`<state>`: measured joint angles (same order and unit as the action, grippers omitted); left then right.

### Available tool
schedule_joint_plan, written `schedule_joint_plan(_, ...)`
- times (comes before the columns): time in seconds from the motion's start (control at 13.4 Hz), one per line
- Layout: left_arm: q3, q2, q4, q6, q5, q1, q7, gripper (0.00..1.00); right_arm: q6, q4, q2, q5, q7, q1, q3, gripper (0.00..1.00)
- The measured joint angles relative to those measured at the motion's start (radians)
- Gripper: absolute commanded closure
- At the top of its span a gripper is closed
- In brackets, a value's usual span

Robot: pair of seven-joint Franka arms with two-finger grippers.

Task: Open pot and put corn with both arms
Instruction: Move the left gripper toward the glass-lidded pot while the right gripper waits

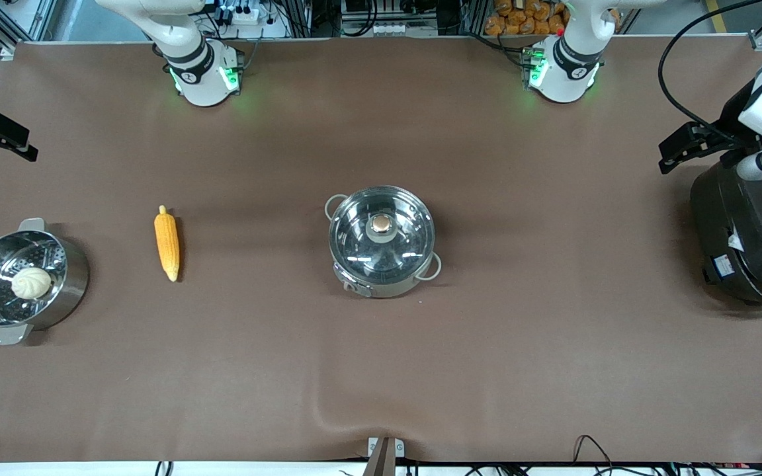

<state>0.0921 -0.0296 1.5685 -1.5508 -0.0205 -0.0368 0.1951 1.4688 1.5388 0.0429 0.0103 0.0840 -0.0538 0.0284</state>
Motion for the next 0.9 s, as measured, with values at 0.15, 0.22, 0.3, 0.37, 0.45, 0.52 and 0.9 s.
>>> schedule_joint_plan(0.15, 0.000, 0.000, 0.000, 0.000, 0.000, -0.004, 0.000, 0.00, 0.000, 0.000, 0.000, 0.001, 0.000, 0.000, 0.000, 0.00)
schedule_joint_plan(0.22, 0.000, 0.000, 0.000, 0.001, 0.000, -0.005, 0.000, 0.00, 0.000, 0.000, 0.000, 0.001, 0.000, 0.000, 0.000, 0.00)
schedule_joint_plan(0.3, 0.000, 0.001, 0.001, 0.002, 0.000, -0.005, 0.000, 0.00, 0.000, 0.000, 0.000, 0.001, 0.000, 0.000, 0.000, 0.00)
schedule_joint_plan(0.37, 0.000, 0.003, 0.001, 0.002, 0.000, -0.005, 0.000, 0.00, 0.000, 0.000, 0.000, 0.002, 0.000, 0.000, 0.000, 0.00)
schedule_joint_plan(0.45, -0.001, 0.005, 0.001, 0.002, 0.000, -0.005, 0.000, 0.00, 0.000, 0.000, 0.000, 0.002, 0.000, 0.000, 0.000, 0.00)
schedule_joint_plan(0.52, 0.001, 0.009, 0.000, 0.002, 0.000, -0.005, -0.001, 0.00, 0.000, 0.000, 0.000, 0.002, 0.000, 0.000, 0.000, 0.00)
schedule_joint_plan(0.9, 0.114, 0.071, 0.000, -0.006, 0.017, -0.035, 0.013, 0.00, 0.000, 0.000, 0.000, 0.003, 0.000, 0.000, 0.000, 0.00)
